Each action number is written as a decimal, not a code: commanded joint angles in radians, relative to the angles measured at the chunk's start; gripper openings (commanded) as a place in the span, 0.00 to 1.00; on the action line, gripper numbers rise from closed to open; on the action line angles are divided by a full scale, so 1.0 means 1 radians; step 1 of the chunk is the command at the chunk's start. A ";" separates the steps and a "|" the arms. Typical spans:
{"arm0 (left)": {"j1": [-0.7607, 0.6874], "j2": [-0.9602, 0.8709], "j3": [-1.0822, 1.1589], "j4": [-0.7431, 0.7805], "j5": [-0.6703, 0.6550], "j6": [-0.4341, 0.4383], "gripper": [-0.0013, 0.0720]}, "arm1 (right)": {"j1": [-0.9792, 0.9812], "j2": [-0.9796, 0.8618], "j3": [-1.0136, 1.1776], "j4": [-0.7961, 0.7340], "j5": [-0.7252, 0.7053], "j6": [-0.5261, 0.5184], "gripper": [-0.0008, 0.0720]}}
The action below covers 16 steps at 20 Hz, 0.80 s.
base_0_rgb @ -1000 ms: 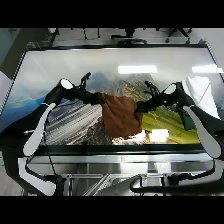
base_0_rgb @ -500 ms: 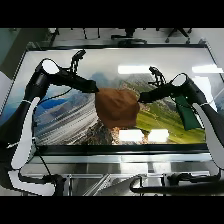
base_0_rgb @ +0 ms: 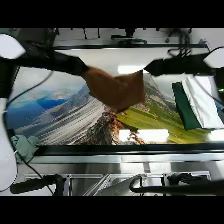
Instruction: Fold the shirts.
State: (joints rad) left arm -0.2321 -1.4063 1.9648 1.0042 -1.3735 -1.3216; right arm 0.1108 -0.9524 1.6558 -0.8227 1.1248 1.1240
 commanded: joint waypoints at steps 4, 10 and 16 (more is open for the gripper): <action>0.000 0.377 0.090 0.050 0.130 -0.048 0.04 | 0.001 0.191 0.374 -0.010 -0.038 -0.022 0.04; 0.000 0.582 -0.147 0.183 0.394 -0.052 0.04 | 0.001 0.183 0.403 -0.124 -0.021 -0.010 0.04; 0.000 0.298 -0.364 0.180 0.364 -0.052 0.04 | 0.003 -0.133 0.245 -0.114 0.079 -0.010 0.04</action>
State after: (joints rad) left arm -0.2325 -0.9970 1.7004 1.1812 -1.0180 -1.3727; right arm 0.1123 -0.9432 1.9720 -0.9428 1.1507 1.1133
